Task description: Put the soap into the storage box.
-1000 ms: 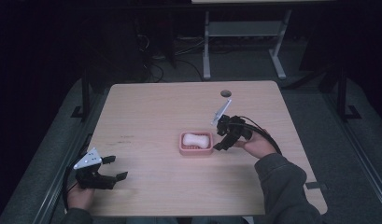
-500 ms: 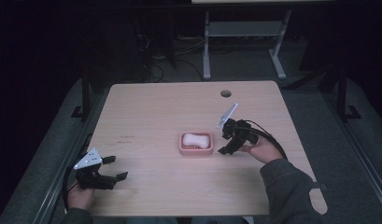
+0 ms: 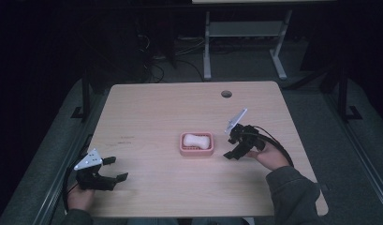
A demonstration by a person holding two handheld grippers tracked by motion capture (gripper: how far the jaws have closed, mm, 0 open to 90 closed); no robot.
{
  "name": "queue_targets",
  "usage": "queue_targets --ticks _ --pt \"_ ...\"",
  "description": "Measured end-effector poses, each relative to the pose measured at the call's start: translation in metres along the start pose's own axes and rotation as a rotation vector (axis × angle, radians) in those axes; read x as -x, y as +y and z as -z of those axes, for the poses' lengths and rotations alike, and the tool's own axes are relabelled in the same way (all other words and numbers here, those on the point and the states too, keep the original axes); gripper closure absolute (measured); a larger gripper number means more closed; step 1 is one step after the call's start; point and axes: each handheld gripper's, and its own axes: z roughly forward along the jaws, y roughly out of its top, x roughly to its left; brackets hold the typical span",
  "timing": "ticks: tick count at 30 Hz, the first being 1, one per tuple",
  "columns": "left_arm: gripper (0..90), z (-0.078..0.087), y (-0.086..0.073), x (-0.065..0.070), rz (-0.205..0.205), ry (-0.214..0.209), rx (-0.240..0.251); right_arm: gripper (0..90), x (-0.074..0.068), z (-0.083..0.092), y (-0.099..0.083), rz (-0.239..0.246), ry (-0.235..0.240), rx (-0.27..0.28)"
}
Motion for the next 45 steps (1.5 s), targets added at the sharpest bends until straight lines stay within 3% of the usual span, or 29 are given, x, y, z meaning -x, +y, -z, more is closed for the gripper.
queue_targets --ticks 27,45 --pt "13.9 -0.002 0.0 0.001 -0.008 -0.001 -0.004 32.2 -0.016 0.005 -0.039 -0.041 -0.016 0.013" --pt "13.9 -0.004 0.001 0.003 -0.01 -0.005 -0.01 32.1 -0.03 0.008 -0.067 -0.069 -0.037 0.053"
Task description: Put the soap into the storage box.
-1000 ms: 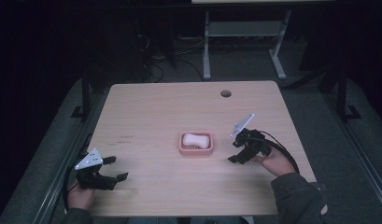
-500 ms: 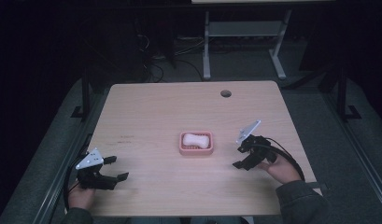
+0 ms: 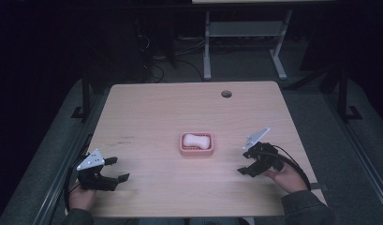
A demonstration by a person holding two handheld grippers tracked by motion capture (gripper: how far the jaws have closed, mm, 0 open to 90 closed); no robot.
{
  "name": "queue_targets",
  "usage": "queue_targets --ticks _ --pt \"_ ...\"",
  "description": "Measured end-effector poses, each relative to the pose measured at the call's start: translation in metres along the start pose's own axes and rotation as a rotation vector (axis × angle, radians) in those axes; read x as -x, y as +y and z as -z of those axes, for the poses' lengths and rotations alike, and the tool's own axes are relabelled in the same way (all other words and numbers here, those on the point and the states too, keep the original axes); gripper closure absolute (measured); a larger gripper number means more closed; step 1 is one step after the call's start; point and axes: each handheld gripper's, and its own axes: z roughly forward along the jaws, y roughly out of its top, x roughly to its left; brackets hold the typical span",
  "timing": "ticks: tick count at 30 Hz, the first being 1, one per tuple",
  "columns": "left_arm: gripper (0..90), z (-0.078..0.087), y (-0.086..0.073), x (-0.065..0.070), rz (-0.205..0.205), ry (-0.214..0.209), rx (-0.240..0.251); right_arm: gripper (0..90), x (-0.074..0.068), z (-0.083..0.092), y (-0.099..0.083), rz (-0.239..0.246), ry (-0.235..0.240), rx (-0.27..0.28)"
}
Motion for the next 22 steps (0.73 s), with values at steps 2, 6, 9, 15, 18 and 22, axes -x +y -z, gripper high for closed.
queue_targets --ticks 2,6,9,15,18,22 --pt "13.9 0.0 0.0 0.0 0.001 0.0 0.0 32.1 -0.001 0.001 -0.002 0.0 -0.004 0.002" --pt "13.9 0.0 0.0 0.001 0.004 0.0 0.005 32.1 -0.008 0.005 -0.01 -0.005 -0.014 0.011" --pt "13.9 0.0 0.001 0.001 -0.007 -0.001 0.0 32.1 -0.011 0.007 -0.016 -0.013 -0.014 0.023" --pt "13.9 -0.002 0.001 0.002 -0.006 -0.003 -0.003 31.4 -0.022 0.012 -0.029 -0.038 -0.029 0.045" --pt "13.9 -0.002 0.002 0.002 -0.01 -0.003 -0.004 30.7 -0.029 0.015 -0.034 -0.052 -0.041 0.072" --pt "13.9 -0.004 0.003 0.002 -0.016 -0.003 -0.003 29.3 -0.034 0.017 -0.043 -0.09 -0.049 0.117"
